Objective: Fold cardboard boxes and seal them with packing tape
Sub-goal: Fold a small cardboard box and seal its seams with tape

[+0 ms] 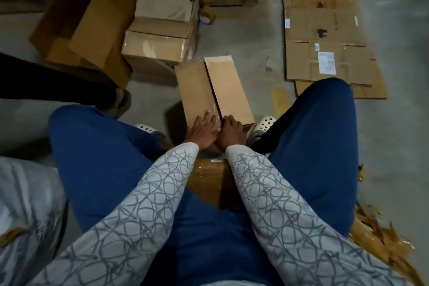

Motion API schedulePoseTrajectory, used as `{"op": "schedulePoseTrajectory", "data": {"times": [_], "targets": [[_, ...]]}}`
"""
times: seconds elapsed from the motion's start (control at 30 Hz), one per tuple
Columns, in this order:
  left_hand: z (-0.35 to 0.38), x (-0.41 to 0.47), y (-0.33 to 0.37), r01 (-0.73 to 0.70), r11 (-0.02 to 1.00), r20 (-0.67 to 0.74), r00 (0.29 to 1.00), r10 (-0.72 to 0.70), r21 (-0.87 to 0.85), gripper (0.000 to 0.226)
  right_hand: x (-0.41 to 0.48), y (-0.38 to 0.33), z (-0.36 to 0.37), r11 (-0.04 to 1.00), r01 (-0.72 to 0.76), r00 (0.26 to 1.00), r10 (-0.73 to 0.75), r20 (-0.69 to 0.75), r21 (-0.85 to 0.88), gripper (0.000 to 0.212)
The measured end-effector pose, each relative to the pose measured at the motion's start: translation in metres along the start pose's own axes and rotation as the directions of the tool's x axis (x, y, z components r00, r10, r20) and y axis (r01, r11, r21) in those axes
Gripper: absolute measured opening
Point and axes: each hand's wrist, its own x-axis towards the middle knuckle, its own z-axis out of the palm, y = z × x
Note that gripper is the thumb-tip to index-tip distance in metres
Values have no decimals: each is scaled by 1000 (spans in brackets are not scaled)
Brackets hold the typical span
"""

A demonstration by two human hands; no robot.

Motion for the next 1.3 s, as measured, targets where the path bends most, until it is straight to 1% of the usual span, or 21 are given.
{"op": "schedulePoseTrajectory", "data": {"times": [0.03,0.07,0.13,0.2,0.3,0.4,0.5,0.57,0.67,0.73,0.77,0.83,0.9,0.93,1.03,1.17,1.3], "targets": [[0,0,-1,-7,1000,6,1000,7,29,63,0,0,-1,1000,-23,1000,23,5,0,65],[2,1,-2,-12,998,2,1000,12,61,64,1,0,-1,999,-42,998,42,38,0,70],[8,5,-3,-25,988,15,1000,23,152,72,7,2,2,999,-47,984,50,171,-17,80],[13,8,1,-33,968,28,999,27,248,80,16,5,12,999,-2,963,17,270,-55,86],[17,16,1,-25,956,33,999,16,294,80,23,7,19,997,0,948,24,317,-77,92],[16,23,0,-16,946,35,999,4,323,74,20,6,14,994,12,941,25,337,-108,90],[15,25,3,-12,941,35,999,0,339,72,19,7,10,994,6,930,33,365,-105,87],[16,25,4,-5,939,36,999,-8,344,71,18,7,6,995,10,922,30,386,-102,89],[15,22,8,0,933,37,999,-14,359,74,22,6,-4,971,116,902,-15,432,-210,93],[11,21,7,-9,941,26,1000,0,338,75,26,5,-9,957,149,879,-13,476,-249,86],[9,20,5,-17,947,17,1000,12,321,75,30,6,-10,960,138,880,-7,475,-242,85],[4,18,-1,-37,954,-8,999,41,298,76,35,9,-11,983,38,904,42,426,-177,83],[2,14,-6,-50,952,-28,998,61,301,77,38,15,-4,997,-27,944,50,327,-74,62],[3,11,-7,-49,949,-39,997,64,312,75,32,13,-8,999,-36,958,46,282,-40,51],[3,2,-4,-35,940,-85,994,68,339,73,16,6,-12,993,-50,989,34,145,108,32],[-2,-10,5,-45,945,-127,988,90,323,81,2,-2,-17,971,-70,997,60,50,229,30],[-7,-16,10,-48,952,-179,978,106,304,74,-3,-4,-20,956,-63,997,72,-20,288,31]]}}
